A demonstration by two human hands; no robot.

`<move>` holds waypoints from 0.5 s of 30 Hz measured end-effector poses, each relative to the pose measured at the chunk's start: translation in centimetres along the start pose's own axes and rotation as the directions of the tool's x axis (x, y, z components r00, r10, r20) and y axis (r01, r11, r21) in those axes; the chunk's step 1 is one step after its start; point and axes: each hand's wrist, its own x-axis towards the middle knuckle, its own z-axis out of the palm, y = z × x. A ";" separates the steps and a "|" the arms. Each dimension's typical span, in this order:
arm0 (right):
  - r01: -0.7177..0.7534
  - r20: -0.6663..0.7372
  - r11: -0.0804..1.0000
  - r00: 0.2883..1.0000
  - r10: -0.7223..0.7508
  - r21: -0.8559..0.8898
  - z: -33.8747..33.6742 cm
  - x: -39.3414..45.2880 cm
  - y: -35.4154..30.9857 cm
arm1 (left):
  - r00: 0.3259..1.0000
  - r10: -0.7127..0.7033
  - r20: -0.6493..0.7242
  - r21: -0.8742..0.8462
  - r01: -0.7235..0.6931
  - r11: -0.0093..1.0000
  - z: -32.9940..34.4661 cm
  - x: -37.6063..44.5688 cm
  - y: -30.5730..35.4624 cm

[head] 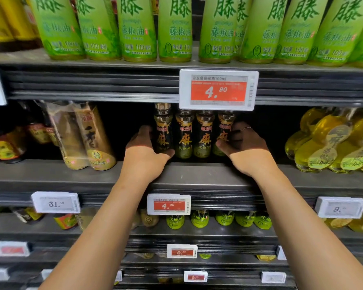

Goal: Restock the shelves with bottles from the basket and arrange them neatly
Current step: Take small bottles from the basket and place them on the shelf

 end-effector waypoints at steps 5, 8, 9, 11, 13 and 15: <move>0.038 0.012 0.999 0.999 -0.038 0.020 0.2 0.0 0.2 | 1.000 0.020 0.002 0.024 -0.020 1.000 0.3 0.0 0.0; 0.043 0.000 0.999 0.999 -0.043 0.013 0.2 -0.2 0.4 | 1.000 0.022 -0.004 0.019 -0.022 1.000 0.4 0.1 -0.2; 0.044 -0.006 0.999 0.999 -0.044 0.017 0.3 -0.2 0.4 | 1.000 0.025 -0.003 0.016 -0.025 1.000 0.4 0.1 -0.2; 0.047 -0.019 0.999 0.999 -0.046 0.028 0.4 -0.3 0.4 | 0.999 0.035 0.001 0.012 -0.035 0.999 0.3 0.2 -0.4; 0.044 -0.028 0.998 0.999 -0.043 0.044 0.5 -0.4 0.4 | 0.999 0.037 0.011 0.015 -0.038 0.999 0.2 0.3 -0.6; 0.033 -0.031 0.998 0.999 -0.031 0.059 0.6 -0.6 0.4 | 0.999 0.040 0.027 0.012 -0.040 0.999 0.2 0.4 -0.6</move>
